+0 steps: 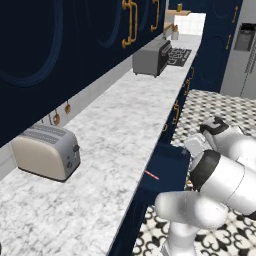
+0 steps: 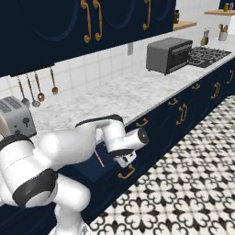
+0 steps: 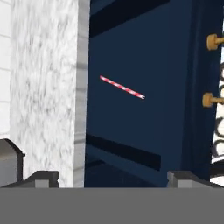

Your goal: Take a straw from the drawer in front and place it inside the glass cup on the dining counter.

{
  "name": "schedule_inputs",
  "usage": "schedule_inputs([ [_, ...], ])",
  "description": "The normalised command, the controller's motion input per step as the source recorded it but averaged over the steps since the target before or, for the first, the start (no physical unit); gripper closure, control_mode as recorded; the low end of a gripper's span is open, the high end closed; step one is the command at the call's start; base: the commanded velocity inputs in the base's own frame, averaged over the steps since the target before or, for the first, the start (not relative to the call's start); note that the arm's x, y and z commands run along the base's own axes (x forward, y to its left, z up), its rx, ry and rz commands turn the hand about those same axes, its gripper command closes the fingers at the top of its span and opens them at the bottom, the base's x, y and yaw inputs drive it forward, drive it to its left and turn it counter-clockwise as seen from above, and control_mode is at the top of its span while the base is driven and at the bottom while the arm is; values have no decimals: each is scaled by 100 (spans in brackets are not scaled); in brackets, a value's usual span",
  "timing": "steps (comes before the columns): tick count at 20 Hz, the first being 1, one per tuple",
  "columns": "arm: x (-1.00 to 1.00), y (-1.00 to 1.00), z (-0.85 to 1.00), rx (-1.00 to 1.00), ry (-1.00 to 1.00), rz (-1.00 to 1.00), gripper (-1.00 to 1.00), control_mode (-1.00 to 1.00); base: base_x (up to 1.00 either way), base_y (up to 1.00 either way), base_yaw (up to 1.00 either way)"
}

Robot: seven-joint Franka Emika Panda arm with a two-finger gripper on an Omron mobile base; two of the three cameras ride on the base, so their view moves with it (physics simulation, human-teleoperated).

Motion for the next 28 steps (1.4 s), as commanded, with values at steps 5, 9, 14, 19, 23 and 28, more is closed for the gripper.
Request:
schedule_inputs([
  [5,23,45,-14,0,29,0,-100,-100,0,0,0],
  [9,38,28,-10,0,11,0,-100,-100,0,0,0],
  [14,28,1,-35,0,6,0,-100,-100,0,0,0],
  [19,16,0,-43,0,2,1,-100,-100,0,0,0],
  [23,9,0,-39,0,0,0,-100,-100,0,0,0],
  [28,6,-8,-37,-5,0,0,-100,-100,0,0,0],
])
